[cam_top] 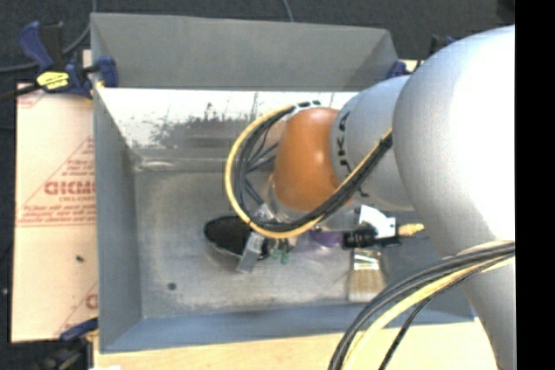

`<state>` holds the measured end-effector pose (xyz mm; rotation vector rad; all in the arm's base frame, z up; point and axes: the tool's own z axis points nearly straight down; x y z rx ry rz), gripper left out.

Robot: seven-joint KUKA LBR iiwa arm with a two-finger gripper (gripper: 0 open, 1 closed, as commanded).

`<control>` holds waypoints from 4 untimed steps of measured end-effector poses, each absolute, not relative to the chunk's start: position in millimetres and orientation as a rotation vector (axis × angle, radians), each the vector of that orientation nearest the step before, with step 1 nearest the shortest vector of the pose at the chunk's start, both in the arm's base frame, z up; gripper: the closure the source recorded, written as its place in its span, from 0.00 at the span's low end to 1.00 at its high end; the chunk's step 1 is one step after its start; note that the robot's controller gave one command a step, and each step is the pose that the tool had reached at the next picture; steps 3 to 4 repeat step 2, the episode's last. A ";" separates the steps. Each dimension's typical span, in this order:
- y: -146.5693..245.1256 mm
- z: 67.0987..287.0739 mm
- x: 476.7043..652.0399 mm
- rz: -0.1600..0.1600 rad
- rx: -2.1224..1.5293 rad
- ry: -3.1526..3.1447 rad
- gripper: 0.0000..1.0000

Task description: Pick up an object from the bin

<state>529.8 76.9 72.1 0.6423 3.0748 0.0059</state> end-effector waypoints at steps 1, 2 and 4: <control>76.4 92.6 527.5 0.002 0.641 3.083 1.00; 76.7 108.8 530.9 0.009 0.638 3.072 1.00; 76.7 108.8 530.9 0.009 0.638 3.072 1.00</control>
Offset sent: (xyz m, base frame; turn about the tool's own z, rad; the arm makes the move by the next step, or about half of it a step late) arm 0.0001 0.0000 0.0833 0.0000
